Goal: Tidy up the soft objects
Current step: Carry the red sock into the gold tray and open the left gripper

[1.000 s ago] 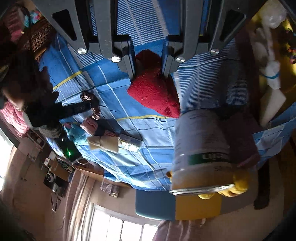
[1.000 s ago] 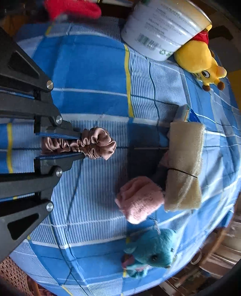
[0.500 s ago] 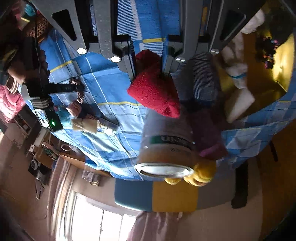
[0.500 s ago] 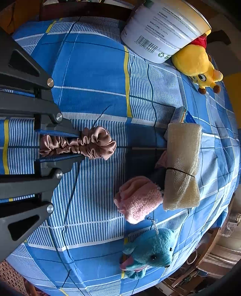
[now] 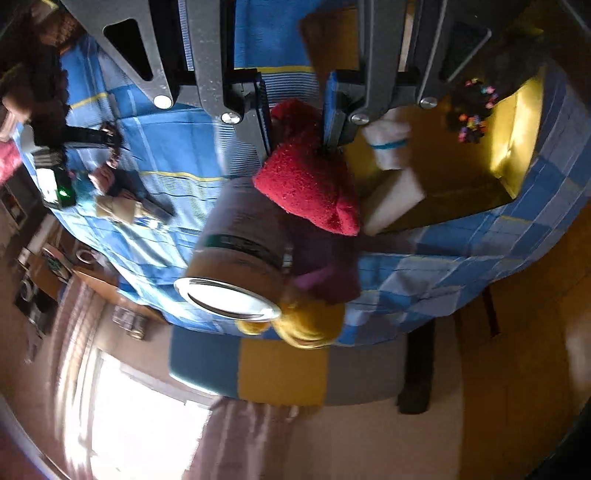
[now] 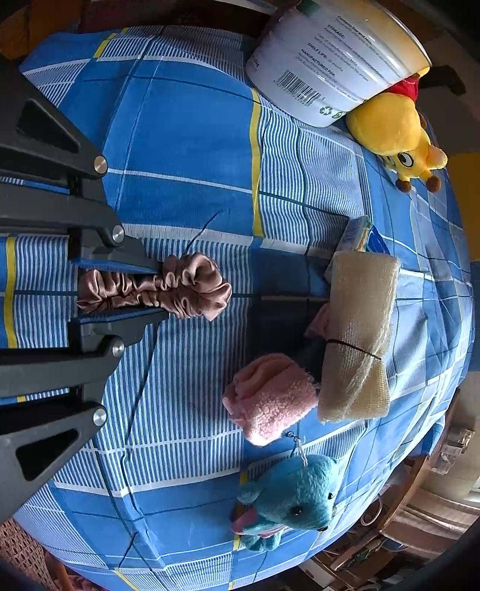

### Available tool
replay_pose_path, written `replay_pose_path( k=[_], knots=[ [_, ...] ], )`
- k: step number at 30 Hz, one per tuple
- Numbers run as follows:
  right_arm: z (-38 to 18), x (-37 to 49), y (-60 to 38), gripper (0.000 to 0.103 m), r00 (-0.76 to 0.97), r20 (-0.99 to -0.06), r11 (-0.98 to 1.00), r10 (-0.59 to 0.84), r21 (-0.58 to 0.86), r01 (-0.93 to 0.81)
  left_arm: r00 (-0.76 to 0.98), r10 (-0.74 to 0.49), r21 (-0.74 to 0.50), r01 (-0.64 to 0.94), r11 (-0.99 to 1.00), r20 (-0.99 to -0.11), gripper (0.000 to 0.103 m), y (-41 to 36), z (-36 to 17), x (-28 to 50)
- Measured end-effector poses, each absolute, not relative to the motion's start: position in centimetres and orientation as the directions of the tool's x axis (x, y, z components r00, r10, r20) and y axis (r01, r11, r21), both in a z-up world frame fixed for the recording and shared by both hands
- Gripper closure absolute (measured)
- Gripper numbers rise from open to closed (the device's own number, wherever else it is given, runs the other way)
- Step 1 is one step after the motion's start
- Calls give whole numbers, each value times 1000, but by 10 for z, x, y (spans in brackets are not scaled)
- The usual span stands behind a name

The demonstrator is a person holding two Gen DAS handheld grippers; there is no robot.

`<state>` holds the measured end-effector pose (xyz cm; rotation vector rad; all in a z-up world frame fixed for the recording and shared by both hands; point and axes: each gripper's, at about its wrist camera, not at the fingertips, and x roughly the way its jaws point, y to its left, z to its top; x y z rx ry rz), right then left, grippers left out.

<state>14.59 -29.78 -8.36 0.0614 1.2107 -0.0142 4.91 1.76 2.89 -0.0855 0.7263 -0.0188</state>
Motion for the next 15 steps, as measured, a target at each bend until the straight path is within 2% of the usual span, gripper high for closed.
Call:
replay_pose_path(
  k=[7, 15],
  knots=[
    [-85, 145, -293, 87, 357, -934, 999, 7, 19, 30, 710, 16, -125, -146, 981, -704, 79, 70, 12, 56],
    [-86, 145, -291, 87, 358, -934, 1000, -1, 7, 21, 653, 21, -278, -352, 894, -757, 79, 174, -15, 50]
  ],
)
